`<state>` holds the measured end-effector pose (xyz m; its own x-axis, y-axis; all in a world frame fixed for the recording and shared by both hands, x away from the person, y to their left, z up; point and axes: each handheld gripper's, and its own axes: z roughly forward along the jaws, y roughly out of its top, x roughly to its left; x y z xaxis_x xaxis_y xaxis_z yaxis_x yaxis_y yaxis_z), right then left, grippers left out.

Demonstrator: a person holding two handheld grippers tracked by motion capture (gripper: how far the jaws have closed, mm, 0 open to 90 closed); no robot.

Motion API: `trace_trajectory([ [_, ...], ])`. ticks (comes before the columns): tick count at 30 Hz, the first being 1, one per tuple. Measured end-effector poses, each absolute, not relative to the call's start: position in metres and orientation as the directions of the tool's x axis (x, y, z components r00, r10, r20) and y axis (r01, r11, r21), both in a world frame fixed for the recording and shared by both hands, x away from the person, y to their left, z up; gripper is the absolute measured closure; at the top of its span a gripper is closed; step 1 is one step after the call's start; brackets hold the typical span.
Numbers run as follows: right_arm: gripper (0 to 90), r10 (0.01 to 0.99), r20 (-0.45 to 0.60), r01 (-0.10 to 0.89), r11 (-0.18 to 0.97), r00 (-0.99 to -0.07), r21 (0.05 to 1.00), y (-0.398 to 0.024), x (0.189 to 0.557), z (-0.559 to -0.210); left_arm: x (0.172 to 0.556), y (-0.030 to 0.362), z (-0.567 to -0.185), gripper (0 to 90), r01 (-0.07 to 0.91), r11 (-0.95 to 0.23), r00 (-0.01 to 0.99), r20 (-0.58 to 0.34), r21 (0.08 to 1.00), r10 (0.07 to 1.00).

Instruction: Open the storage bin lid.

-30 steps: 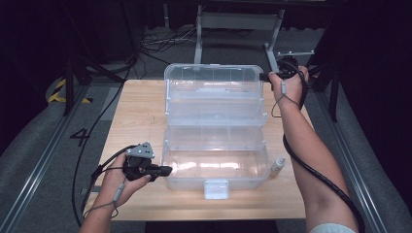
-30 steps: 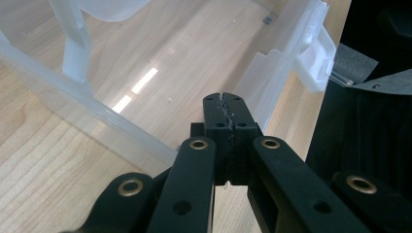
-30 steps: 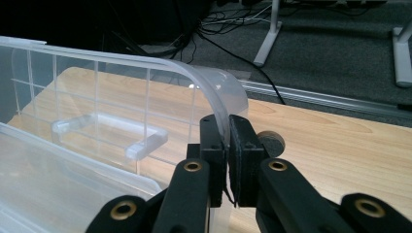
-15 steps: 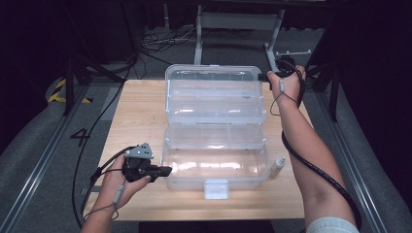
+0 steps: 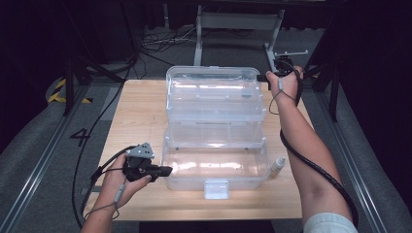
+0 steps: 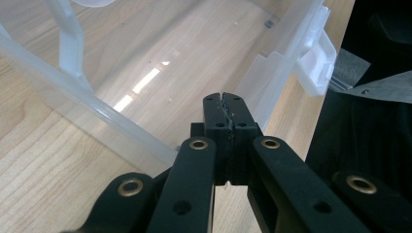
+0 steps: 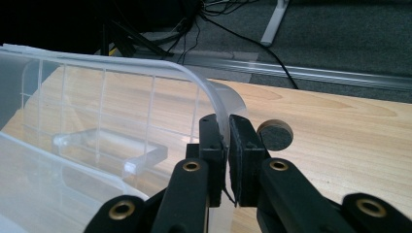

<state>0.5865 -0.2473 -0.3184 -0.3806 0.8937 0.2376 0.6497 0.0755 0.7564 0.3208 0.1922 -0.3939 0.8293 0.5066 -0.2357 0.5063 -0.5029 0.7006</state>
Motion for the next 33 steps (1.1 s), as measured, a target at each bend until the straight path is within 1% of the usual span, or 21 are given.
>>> trace_trajectory([
  [9, 85.3, 0.891, 0.27, 0.69, 0.063, -0.364, 0.721, -0.248, 0.6, -0.329, 0.323, 0.191, -0.395, 90.0, 0.505, -0.506, 0.832, -0.238, 0.699, 0.5],
  [18, 85.0, 0.895, 0.28, 0.717, 0.062, -0.348, 0.695, -0.247, 0.609, -0.339, 0.324, 0.19, -0.396, 90.0, 0.504, -0.509, 0.834, -0.239, 0.698, 0.497],
  [33, 84.5, 0.891, 0.319, 0.744, 0.032, -0.324, 0.667, -0.248, 0.619, -0.356, 0.329, 0.186, -0.399, 90.0, 0.504, -0.522, 0.839, -0.245, 0.688, 0.486],
])
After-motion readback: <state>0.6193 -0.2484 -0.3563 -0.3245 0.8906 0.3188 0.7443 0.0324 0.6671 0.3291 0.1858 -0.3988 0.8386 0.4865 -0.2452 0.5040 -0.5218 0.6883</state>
